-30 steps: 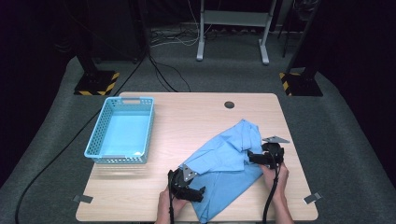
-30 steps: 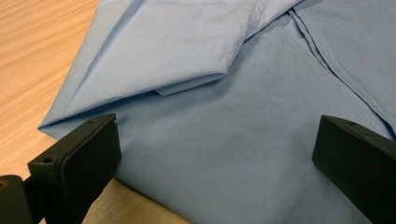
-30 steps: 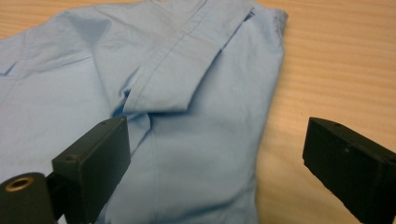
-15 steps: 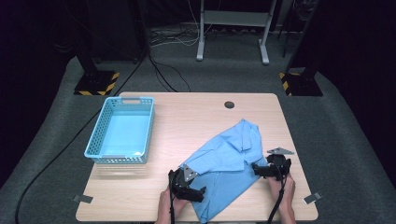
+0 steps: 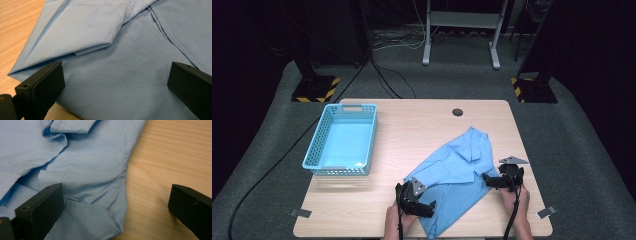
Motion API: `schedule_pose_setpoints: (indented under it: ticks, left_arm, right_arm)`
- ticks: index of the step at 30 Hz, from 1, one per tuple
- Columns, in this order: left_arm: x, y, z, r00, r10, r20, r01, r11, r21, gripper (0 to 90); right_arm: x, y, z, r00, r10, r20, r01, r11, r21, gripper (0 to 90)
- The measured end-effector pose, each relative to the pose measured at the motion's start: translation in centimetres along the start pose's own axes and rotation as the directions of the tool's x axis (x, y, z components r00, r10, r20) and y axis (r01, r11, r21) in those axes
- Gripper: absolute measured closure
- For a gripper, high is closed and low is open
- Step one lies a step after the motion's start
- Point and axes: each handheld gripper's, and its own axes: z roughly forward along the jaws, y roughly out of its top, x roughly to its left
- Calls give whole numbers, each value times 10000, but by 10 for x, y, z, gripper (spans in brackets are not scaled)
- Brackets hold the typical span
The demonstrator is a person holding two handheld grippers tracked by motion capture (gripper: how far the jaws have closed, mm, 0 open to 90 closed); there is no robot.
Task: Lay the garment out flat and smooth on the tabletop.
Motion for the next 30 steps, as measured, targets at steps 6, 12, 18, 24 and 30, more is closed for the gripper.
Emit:
schedule_pose_setpoints:
  ticks: [6, 12, 18, 24, 30]
  left_arm:
    - [1, -1, -1, 10000, -1, -11, 1, 10000, -2, 3]
    - [-1, -1, -2, 9998, 184, -118, -187, 9996, -224, 2]
    - [-10, 10, -3, 9979, 636, -92, -640, 9965, -536, 2]
    - [-17, 33, 2, 9944, 1033, 240, -1015, 9925, -689, 2]
    - [-22, 49, 16, 9897, 1355, 464, -1324, 9891, -639, 2]
  right_arm:
    - [1, 0, 0, 10000, 3, -32, -3, 10000, -35, 0]
    - [0, 0, 0, 10000, -11, -70, 11, 10000, -21, 0]
    - [0, 0, 0, 9998, -148, -165, 148, 9999, -18, 0]
    - [1, 1, 1, 9993, -233, -275, 233, 9997, -9, 0]
    - [1, 1, 1, 9987, -328, -382, 327, 9995, -16, 0]
